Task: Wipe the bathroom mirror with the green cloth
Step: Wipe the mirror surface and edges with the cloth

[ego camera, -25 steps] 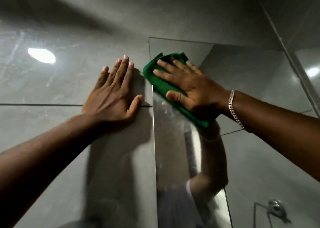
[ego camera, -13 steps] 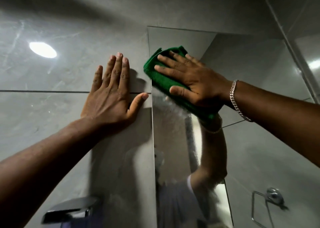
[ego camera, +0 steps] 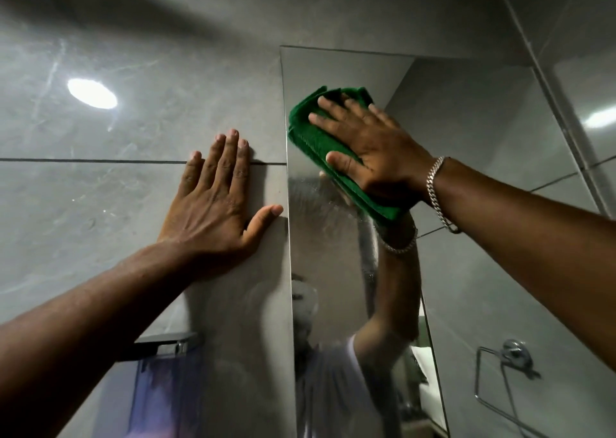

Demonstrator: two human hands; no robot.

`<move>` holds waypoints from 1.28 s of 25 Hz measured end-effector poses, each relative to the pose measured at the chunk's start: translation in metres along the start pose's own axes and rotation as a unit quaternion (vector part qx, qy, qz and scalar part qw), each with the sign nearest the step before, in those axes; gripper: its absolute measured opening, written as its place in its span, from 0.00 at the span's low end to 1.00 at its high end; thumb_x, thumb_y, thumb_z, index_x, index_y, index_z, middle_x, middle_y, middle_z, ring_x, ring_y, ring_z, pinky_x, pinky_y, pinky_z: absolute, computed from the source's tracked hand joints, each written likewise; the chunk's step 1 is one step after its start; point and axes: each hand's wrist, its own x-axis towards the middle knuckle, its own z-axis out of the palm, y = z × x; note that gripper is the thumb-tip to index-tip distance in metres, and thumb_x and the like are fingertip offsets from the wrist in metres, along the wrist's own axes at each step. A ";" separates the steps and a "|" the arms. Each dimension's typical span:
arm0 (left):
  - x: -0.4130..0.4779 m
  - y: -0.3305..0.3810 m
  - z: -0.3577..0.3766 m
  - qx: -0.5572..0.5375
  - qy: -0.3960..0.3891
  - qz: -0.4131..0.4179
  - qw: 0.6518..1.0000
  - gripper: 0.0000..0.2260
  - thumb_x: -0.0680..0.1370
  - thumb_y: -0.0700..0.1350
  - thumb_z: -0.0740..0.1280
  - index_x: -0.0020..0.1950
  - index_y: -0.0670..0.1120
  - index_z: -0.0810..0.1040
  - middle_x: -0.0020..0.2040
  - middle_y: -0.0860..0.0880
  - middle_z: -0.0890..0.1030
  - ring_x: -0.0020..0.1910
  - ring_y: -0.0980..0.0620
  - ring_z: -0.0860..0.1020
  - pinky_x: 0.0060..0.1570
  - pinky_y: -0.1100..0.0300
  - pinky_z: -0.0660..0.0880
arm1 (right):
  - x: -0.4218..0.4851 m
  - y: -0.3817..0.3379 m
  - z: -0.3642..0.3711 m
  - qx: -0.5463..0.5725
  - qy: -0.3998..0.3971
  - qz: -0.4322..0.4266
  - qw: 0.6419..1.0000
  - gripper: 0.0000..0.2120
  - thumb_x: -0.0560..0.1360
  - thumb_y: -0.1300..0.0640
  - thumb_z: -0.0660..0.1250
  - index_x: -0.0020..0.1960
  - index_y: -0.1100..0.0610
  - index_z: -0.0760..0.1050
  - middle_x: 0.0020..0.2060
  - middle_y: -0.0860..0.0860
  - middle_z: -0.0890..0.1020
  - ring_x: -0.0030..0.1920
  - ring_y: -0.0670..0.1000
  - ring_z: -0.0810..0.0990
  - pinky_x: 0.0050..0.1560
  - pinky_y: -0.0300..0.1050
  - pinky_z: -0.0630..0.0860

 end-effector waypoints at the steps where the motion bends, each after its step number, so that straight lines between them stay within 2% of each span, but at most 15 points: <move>1: -0.002 -0.001 0.000 0.003 -0.005 0.005 1.000 0.41 0.73 0.69 0.38 0.77 0.43 0.36 0.79 0.44 0.38 0.78 0.48 0.36 0.77 0.48 0.40 | 0.006 -0.002 -0.001 0.007 0.004 0.031 0.999 0.29 0.79 0.39 0.50 0.78 0.41 0.48 0.80 0.45 0.50 0.80 0.53 0.46 0.78 0.62 0.45; 3: -0.006 -0.001 0.000 0.005 -0.010 0.009 1.000 0.41 0.73 0.69 0.38 0.77 0.43 0.36 0.79 0.44 0.38 0.78 0.48 0.36 0.77 0.48 0.40 | 0.007 -0.015 0.002 -0.001 0.012 0.032 0.999 0.29 0.79 0.38 0.49 0.78 0.42 0.47 0.80 0.45 0.49 0.80 0.55 0.46 0.77 0.64 0.46; 7: -0.013 0.003 -0.003 0.005 -0.018 0.001 1.000 0.42 0.73 0.69 0.39 0.77 0.43 0.38 0.79 0.43 0.39 0.78 0.48 0.37 0.77 0.48 0.40 | -0.044 -0.036 0.018 -0.041 -0.009 -0.109 0.993 0.29 0.79 0.37 0.47 0.78 0.42 0.48 0.80 0.45 0.53 0.80 0.54 0.48 0.77 0.58 0.46; 9: -0.016 0.004 -0.006 0.000 -0.036 -0.003 0.999 0.43 0.72 0.70 0.39 0.77 0.43 0.37 0.79 0.43 0.38 0.78 0.48 0.36 0.77 0.48 0.38 | -0.046 -0.029 0.013 -0.015 -0.008 -0.075 0.997 0.29 0.78 0.37 0.49 0.78 0.42 0.50 0.80 0.44 0.53 0.80 0.52 0.48 0.78 0.57 0.46; 12: -0.024 0.010 -0.008 -0.005 -0.066 -0.009 0.998 0.43 0.71 0.70 0.38 0.76 0.43 0.35 0.79 0.44 0.35 0.77 0.47 0.34 0.76 0.48 0.36 | -0.022 -0.030 0.005 0.028 0.005 0.063 0.998 0.30 0.78 0.38 0.50 0.78 0.41 0.49 0.80 0.44 0.50 0.80 0.53 0.48 0.78 0.62 0.46; 14: -0.029 0.013 -0.009 -0.009 -0.079 -0.017 0.997 0.42 0.71 0.70 0.37 0.76 0.43 0.34 0.78 0.44 0.34 0.77 0.48 0.33 0.76 0.48 0.36 | -0.020 -0.044 0.007 0.014 0.008 0.079 0.997 0.31 0.78 0.37 0.48 0.78 0.42 0.47 0.80 0.44 0.49 0.80 0.55 0.47 0.77 0.64 0.46; 15: -0.032 0.014 -0.010 -0.011 -0.088 -0.021 0.996 0.42 0.71 0.70 0.37 0.76 0.44 0.34 0.78 0.44 0.34 0.77 0.48 0.32 0.76 0.48 0.36 | -0.027 -0.054 0.011 -0.002 0.005 0.051 0.999 0.31 0.77 0.36 0.47 0.78 0.43 0.46 0.80 0.45 0.49 0.80 0.55 0.47 0.77 0.64 0.46; 18: -0.039 0.018 -0.014 -0.008 -0.111 -0.025 0.994 0.41 0.72 0.68 0.38 0.77 0.43 0.35 0.78 0.44 0.34 0.76 0.48 0.32 0.76 0.48 0.37 | -0.071 -0.073 0.023 -0.054 -0.027 -0.103 0.993 0.31 0.78 0.36 0.48 0.78 0.44 0.49 0.80 0.47 0.54 0.80 0.56 0.49 0.77 0.62 0.48; 20: -0.043 0.020 -0.018 -0.004 -0.127 -0.026 0.992 0.41 0.72 0.68 0.40 0.77 0.43 0.35 0.78 0.44 0.33 0.76 0.48 0.32 0.77 0.47 0.38 | -0.079 -0.065 0.021 -0.061 -0.040 -0.128 0.989 0.30 0.78 0.37 0.49 0.78 0.44 0.51 0.79 0.47 0.55 0.80 0.55 0.50 0.77 0.61 0.50; 24: -0.049 0.024 -0.023 -0.003 -0.167 -0.032 0.985 0.40 0.75 0.67 0.42 0.76 0.43 0.33 0.77 0.44 0.31 0.76 0.48 0.31 0.76 0.48 0.36 | -0.049 -0.061 0.012 0.015 -0.002 0.075 0.997 0.31 0.78 0.37 0.50 0.78 0.43 0.49 0.80 0.46 0.51 0.80 0.55 0.49 0.77 0.64 0.49; 26: -0.052 0.028 -0.025 -0.014 -0.177 -0.043 0.983 0.39 0.76 0.66 0.45 0.76 0.43 0.34 0.78 0.44 0.32 0.76 0.48 0.32 0.76 0.48 0.36 | -0.054 -0.078 0.019 0.007 0.009 0.094 0.995 0.31 0.78 0.37 0.48 0.78 0.43 0.48 0.80 0.47 0.50 0.80 0.56 0.49 0.77 0.65 0.48; 28: -0.056 0.031 -0.027 -0.028 -0.183 -0.050 0.981 0.39 0.76 0.66 0.46 0.77 0.44 0.35 0.78 0.44 0.33 0.77 0.48 0.33 0.76 0.48 0.37 | -0.081 -0.097 0.029 -0.032 0.007 0.019 0.999 0.31 0.78 0.37 0.48 0.78 0.45 0.49 0.80 0.48 0.53 0.79 0.57 0.50 0.77 0.64 0.50; 31: -0.066 0.036 -0.034 -0.036 -0.197 -0.043 0.979 0.42 0.74 0.67 0.48 0.77 0.43 0.37 0.79 0.43 0.36 0.77 0.48 0.35 0.77 0.48 0.40 | -0.112 -0.091 0.029 -0.087 -0.046 -0.190 0.977 0.30 0.79 0.37 0.47 0.78 0.46 0.50 0.79 0.50 0.55 0.79 0.57 0.49 0.77 0.62 0.50; 32: -0.071 0.037 -0.036 -0.031 -0.192 -0.036 0.980 0.41 0.74 0.66 0.49 0.77 0.43 0.38 0.79 0.43 0.38 0.78 0.48 0.36 0.77 0.48 0.40 | -0.114 -0.086 0.028 -0.091 -0.053 -0.207 0.973 0.30 0.79 0.37 0.48 0.78 0.46 0.51 0.79 0.50 0.55 0.80 0.57 0.49 0.77 0.62 0.49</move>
